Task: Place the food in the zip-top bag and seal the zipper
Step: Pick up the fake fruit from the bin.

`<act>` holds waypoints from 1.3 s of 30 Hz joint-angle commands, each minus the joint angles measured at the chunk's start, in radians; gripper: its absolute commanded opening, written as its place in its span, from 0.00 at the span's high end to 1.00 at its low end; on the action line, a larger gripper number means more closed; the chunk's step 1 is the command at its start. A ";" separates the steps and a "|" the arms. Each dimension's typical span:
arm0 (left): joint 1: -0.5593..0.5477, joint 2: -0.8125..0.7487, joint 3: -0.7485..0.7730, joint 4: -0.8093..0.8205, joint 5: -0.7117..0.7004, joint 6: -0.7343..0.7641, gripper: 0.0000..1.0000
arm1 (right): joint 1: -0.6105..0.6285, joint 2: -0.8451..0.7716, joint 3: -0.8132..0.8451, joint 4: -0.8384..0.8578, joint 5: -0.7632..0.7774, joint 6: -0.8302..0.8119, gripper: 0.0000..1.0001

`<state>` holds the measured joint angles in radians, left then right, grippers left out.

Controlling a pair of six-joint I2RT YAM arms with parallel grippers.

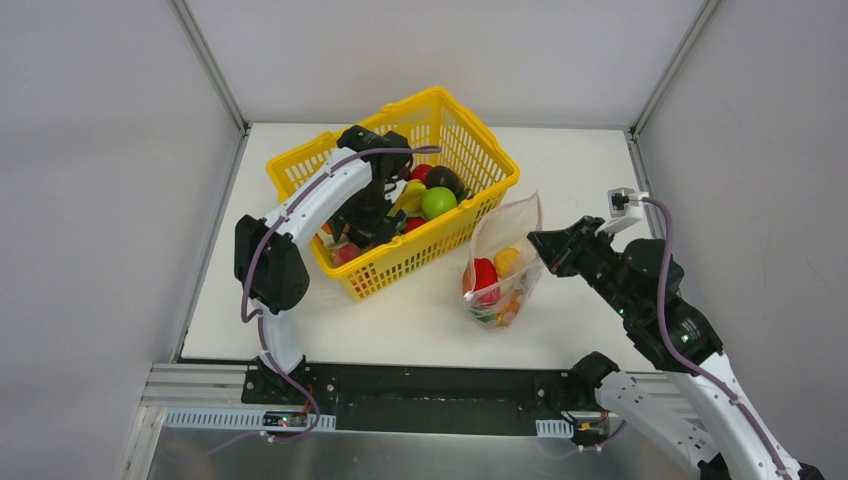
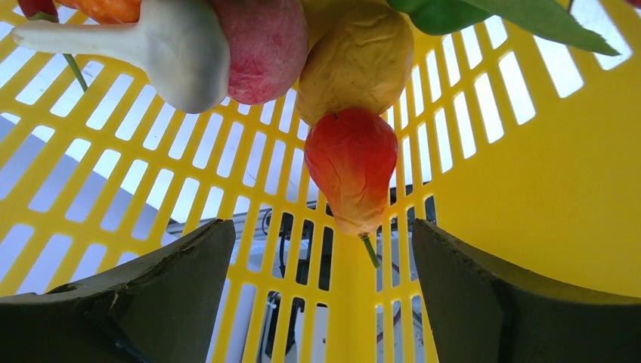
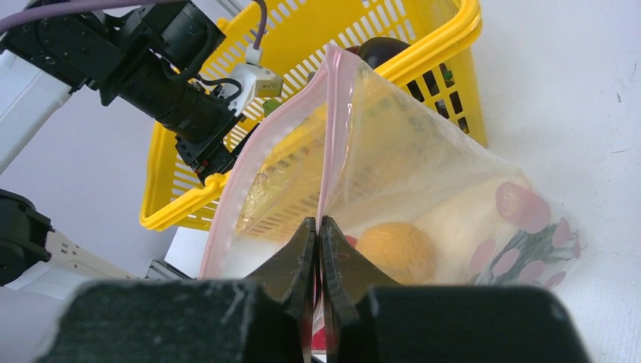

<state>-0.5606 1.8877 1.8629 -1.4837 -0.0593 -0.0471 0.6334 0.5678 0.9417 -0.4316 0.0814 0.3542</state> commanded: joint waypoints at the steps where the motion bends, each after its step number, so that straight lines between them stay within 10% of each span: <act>1: 0.001 0.021 -0.039 -0.070 0.012 0.026 0.11 | 0.002 -0.012 -0.003 0.027 0.018 -0.020 0.92; 23: 0.001 0.073 -0.253 -0.002 0.095 0.059 0.21 | 0.002 0.007 0.002 0.027 0.010 -0.022 0.92; 33: 0.001 0.078 -0.293 0.010 0.117 0.080 0.45 | 0.002 0.008 -0.001 0.030 0.017 -0.023 0.92; 39: 0.001 0.075 -0.260 0.000 0.108 0.079 0.77 | 0.002 0.007 -0.001 0.030 0.020 -0.024 0.92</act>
<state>-0.5591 1.9598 1.5810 -1.4300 0.0280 0.0204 0.6334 0.5713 0.9382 -0.4313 0.0906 0.3466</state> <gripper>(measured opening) 0.362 0.080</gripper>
